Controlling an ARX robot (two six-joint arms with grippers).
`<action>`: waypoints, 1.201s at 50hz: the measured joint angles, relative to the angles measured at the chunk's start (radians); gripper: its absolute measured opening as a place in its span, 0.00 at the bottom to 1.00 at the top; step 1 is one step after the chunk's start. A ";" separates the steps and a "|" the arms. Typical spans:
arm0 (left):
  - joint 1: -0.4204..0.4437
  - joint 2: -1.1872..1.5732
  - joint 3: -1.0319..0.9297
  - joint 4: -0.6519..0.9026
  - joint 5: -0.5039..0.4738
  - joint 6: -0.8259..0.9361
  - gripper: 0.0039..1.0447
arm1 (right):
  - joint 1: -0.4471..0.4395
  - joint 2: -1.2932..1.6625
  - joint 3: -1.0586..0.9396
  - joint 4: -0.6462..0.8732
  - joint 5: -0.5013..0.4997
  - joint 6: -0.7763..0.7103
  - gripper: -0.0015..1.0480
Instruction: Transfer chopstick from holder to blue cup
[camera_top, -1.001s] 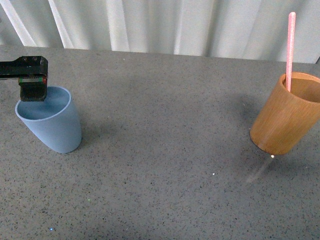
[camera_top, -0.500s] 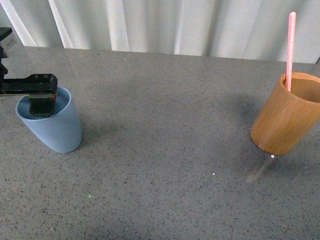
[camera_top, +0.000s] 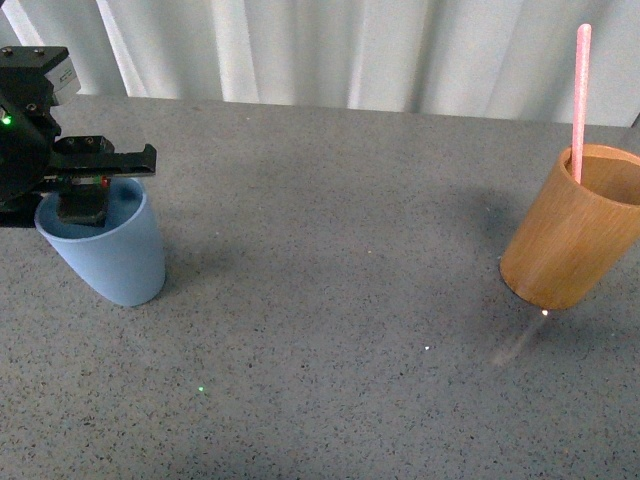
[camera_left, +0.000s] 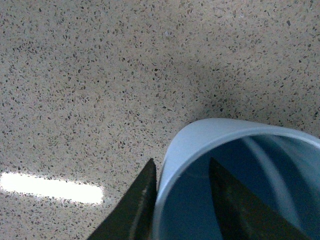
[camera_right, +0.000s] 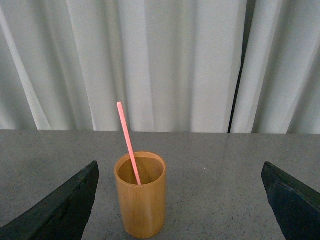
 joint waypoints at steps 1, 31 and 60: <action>-0.002 0.000 0.002 -0.003 0.000 0.000 0.28 | 0.000 0.000 0.000 0.000 0.000 0.000 0.90; -0.051 -0.036 0.085 -0.103 0.003 -0.007 0.03 | 0.000 0.000 0.000 0.000 0.000 0.000 0.90; -0.347 -0.101 0.188 -0.216 -0.037 -0.093 0.03 | 0.000 0.000 0.000 0.000 0.000 0.000 0.90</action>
